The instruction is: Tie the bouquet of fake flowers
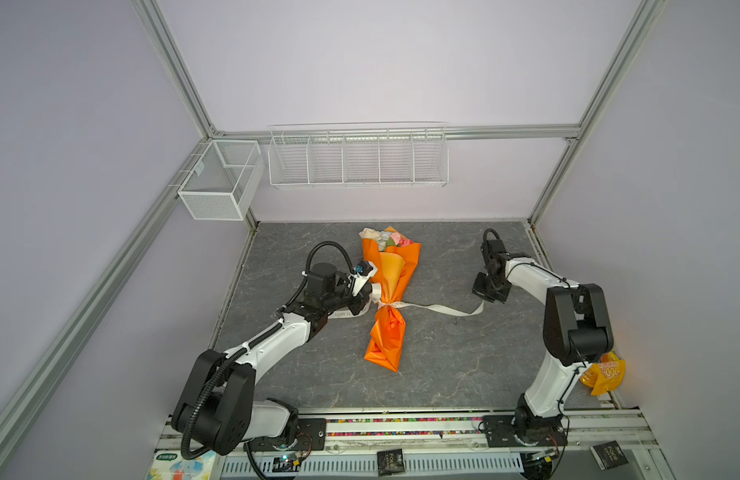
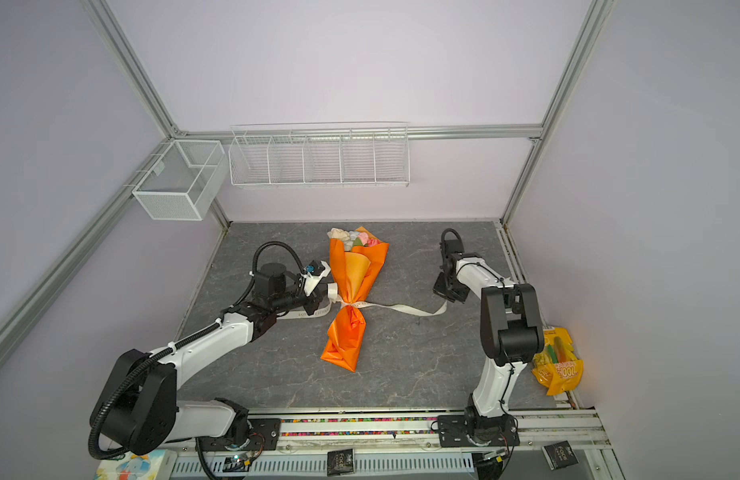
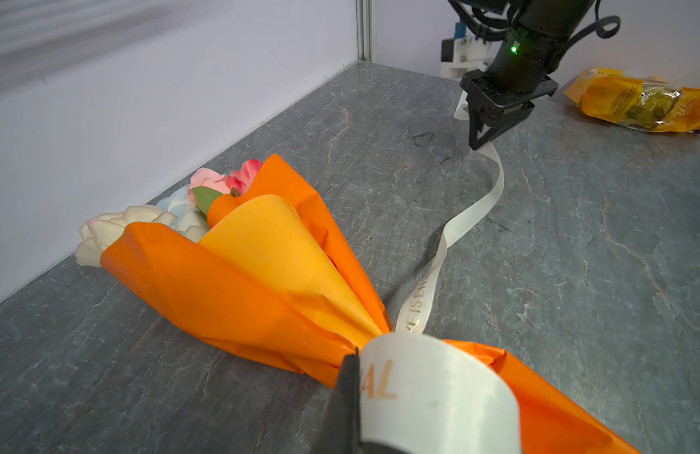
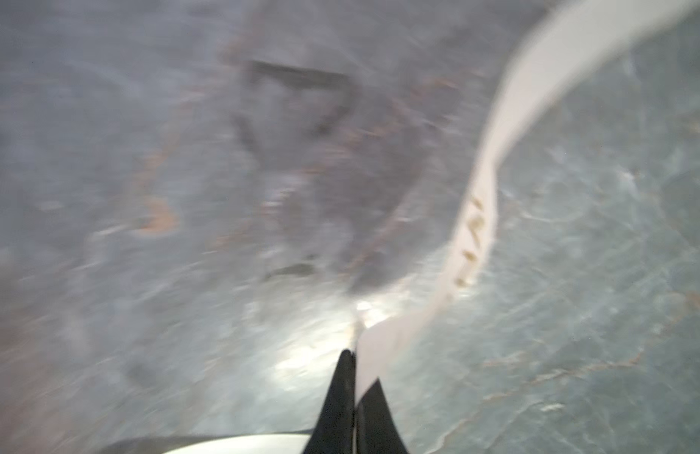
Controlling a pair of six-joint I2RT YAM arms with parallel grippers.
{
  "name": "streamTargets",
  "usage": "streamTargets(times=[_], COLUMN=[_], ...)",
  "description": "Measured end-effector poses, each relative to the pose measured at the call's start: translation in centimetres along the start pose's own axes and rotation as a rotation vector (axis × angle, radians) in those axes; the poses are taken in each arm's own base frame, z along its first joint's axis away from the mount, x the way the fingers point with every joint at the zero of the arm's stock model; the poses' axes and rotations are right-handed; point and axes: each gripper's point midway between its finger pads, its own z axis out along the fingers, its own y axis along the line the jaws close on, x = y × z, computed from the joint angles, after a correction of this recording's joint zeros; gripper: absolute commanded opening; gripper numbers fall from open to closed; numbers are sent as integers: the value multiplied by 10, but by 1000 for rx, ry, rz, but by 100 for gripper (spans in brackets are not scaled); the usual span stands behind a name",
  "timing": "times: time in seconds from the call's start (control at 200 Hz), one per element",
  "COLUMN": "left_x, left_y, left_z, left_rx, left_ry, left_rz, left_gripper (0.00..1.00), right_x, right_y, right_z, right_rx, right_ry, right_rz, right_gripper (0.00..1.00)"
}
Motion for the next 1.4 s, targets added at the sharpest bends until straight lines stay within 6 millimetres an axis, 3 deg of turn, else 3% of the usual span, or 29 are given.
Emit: streamTargets(times=[0.145, 0.245, 0.315, 0.41, 0.515, 0.585, 0.66, 0.83, 0.97, 1.105, 1.24, 1.4], left_x=[1, 4, 5, 6, 5, 5, 6, 5, 4, 4, 0, -4], left_y=[0, -2, -3, -5, -7, -8, -9, -9, -8, -8, -4, -2], left_z=[0, -1, -3, -8, -13, -16, -17, -18, -18, -17, -13, -11], left_rx=[-7, -10, -13, -21, -33, -39, -40, -42, -45, -44, -44, -44], left_ry=[-23, -33, -42, -55, -74, -86, -91, -99, -103, -101, -95, -100], left_rz=[-26, -52, -65, -77, -82, -81, -86, -89, -87, -96, -113, -119], left_gripper=[0, 0, 0, 0, 0, 0, 0, 0, 0, 0, 0, 0], right_x=[-14, 5, 26, 58, 89, 104, 110, 105, 91, 86, 110, 152], right_y=[128, 215, 268, 319, 347, 354, 357, 338, 291, 243, 231, 233], right_z=[-66, -121, -148, -161, -148, -137, -128, -121, -129, -158, -183, -174], right_rx=[-295, -505, -632, -743, -806, -830, -842, -777, -725, -794, -927, -990], right_ry=[-153, -211, -218, -188, -100, -27, 25, 39, 3, -117, -236, -271], right_rz=[-204, -349, -445, -557, -654, -701, -748, -775, -730, -699, -783, -961], right_gripper=[10, 12, 13, 14, 18, 34, 44, 52, 52, 51, 51, 52])
